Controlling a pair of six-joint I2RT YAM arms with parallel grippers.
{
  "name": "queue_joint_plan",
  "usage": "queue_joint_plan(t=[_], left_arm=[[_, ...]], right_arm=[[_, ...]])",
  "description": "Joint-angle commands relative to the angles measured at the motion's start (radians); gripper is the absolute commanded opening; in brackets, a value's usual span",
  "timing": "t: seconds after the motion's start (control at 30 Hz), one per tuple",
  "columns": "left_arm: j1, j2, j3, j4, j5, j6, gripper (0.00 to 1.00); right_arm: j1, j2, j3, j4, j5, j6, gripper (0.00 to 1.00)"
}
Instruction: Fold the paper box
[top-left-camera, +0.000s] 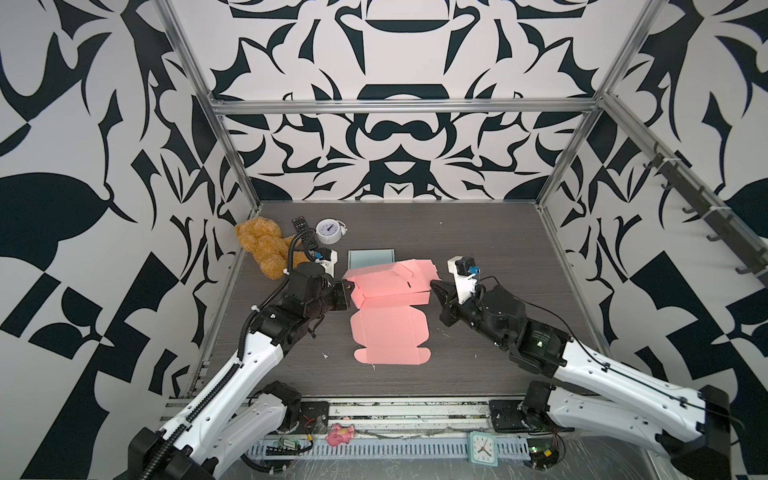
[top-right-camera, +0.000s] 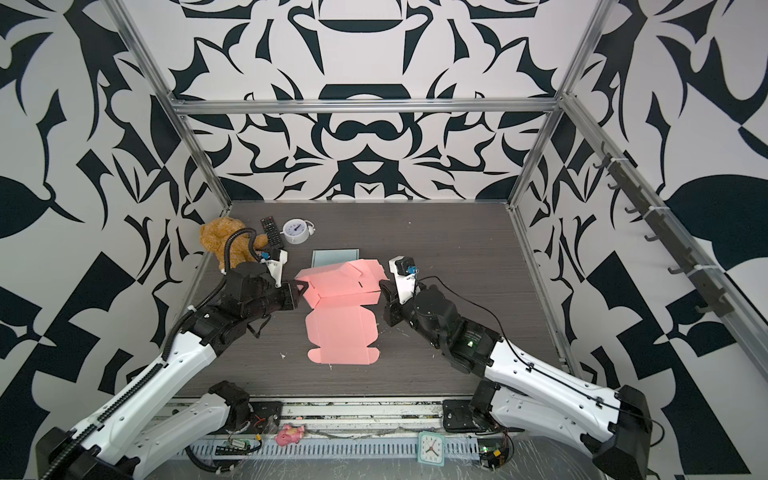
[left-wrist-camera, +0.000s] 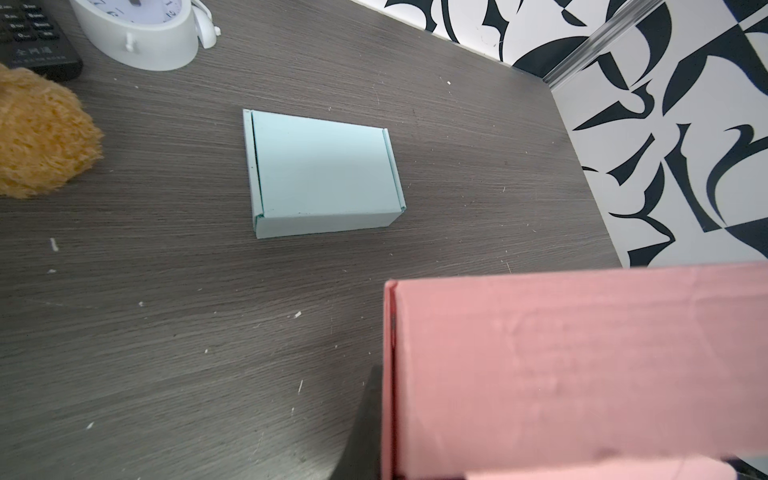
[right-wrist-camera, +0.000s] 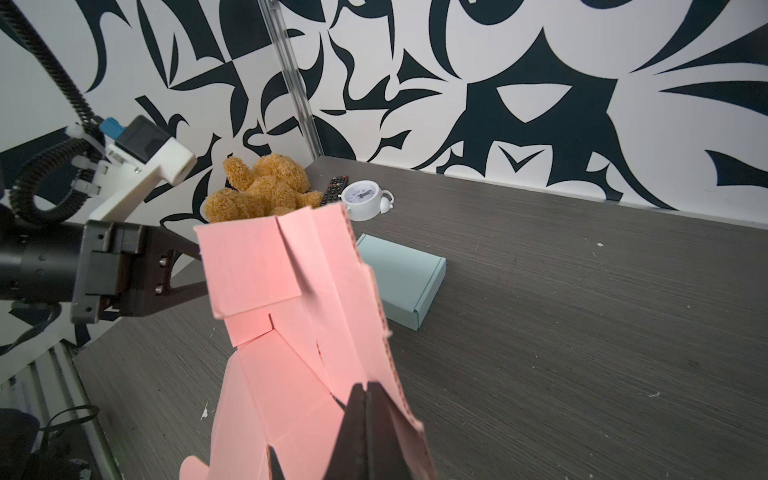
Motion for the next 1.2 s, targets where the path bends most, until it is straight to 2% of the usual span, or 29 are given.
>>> queue_joint_plan(t=[0.0, 0.3, 0.6, 0.93, 1.17], left_arm=[[0.005, -0.021, -0.011, 0.001, 0.031, 0.025, 0.05], [0.005, -0.058, -0.025, 0.028, 0.081, 0.045, 0.05], [0.005, -0.053, -0.025, 0.027, 0.1, 0.06, 0.06], [0.006, -0.028, 0.003, -0.016, 0.058, 0.049, 0.06], [0.022, -0.015, 0.014, -0.007, 0.077, 0.021, 0.06]], right_arm=[[-0.001, 0.021, 0.055, -0.012, 0.047, 0.021, 0.0], [-0.014, 0.083, 0.08, -0.025, 0.033, 0.039, 0.0], [-0.047, 0.085, 0.09, -0.044, -0.04, 0.062, 0.0], [-0.05, 0.033, 0.119, -0.148, -0.202, -0.036, 0.02], [-0.051, -0.073, 0.023, -0.07, -0.251, -0.04, 0.03]])
